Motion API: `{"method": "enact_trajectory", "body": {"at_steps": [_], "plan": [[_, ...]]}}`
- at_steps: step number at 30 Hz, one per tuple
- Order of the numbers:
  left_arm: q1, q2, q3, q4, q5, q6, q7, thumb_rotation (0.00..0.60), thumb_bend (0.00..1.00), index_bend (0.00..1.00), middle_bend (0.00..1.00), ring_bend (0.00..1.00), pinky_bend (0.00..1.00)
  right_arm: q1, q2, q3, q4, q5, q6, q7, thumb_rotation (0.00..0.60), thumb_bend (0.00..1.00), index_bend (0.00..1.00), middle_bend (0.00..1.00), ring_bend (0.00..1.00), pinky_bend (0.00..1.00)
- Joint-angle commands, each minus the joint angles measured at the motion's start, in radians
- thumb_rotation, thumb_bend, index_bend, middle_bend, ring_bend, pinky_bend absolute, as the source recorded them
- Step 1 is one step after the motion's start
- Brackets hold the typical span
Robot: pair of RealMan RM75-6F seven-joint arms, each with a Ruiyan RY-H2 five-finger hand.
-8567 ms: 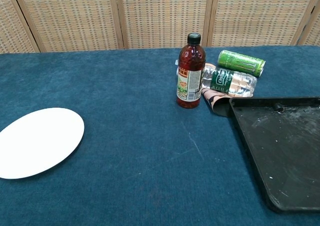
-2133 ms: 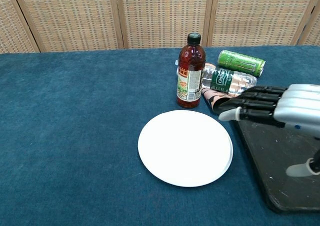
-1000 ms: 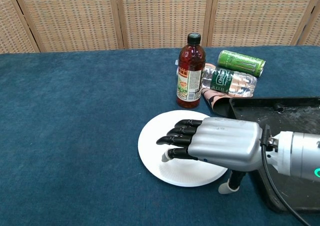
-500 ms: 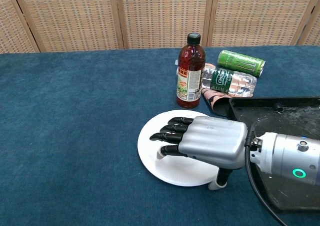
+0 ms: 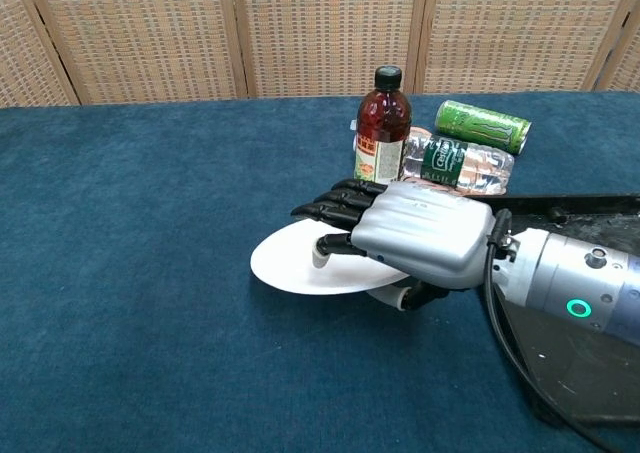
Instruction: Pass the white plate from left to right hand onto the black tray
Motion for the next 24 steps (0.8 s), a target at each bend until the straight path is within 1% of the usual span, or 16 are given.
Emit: {"method": "enact_trajectory", "body": {"at_steps": [1, 3, 5, 9, 15, 21, 24], "plan": [[0.001, 0.001, -0.001, -0.001, 0.001, 0.0, -0.001, 0.6, 0.0, 0.0, 0.0, 0.0, 0.0, 0.003, -0.005, -0.001, 0.011, 0.006, 0.003, 0.001, 0.6, 0.51, 0.41, 0.0, 0.0, 0.02], [0.002, 0.001, -0.002, -0.001, 0.001, -0.001, -0.002, 0.6, 0.0, 0.0, 0.0, 0.0, 0.0, 0.004, -0.009, -0.003, 0.019, 0.005, 0.013, 0.005, 0.6, 0.51, 0.51, 0.0, 0.0, 0.02], [0.003, 0.002, -0.003, -0.002, 0.003, -0.002, -0.002, 0.6, 0.0, 0.0, 0.0, 0.0, 0.0, 0.004, -0.013, -0.004, 0.029, 0.002, 0.026, 0.004, 0.6, 0.51, 0.57, 0.0, 0.0, 0.02], [0.005, 0.003, -0.003, -0.003, 0.007, -0.003, -0.004, 0.6, 0.0, 0.0, 0.0, 0.0, 0.0, 0.003, -0.017, -0.008, 0.042, -0.002, 0.051, 0.006, 0.6, 0.52, 0.64, 0.0, 0.0, 0.04], [0.008, 0.005, -0.004, -0.007, 0.013, -0.002, -0.007, 0.6, 0.0, 0.0, 0.0, 0.0, 0.0, 0.002, -0.001, -0.019, 0.055, -0.039, 0.131, 0.035, 0.6, 0.52, 0.66, 0.0, 0.0, 0.04], [0.011, 0.006, -0.001, -0.013, 0.026, 0.001, -0.007, 0.6, 0.0, 0.0, 0.0, 0.0, 0.0, -0.011, 0.063, -0.028, 0.031, -0.078, 0.234, 0.07, 0.6, 0.52, 0.66, 0.02, 0.0, 0.05], [0.012, 0.005, 0.0, -0.014, 0.031, 0.004, -0.008, 0.6, 0.0, 0.0, 0.0, 0.0, 0.0, -0.028, 0.112, -0.03, 0.004, -0.085, 0.282, 0.082, 0.6, 0.52, 0.67, 0.02, 0.0, 0.05]]}}
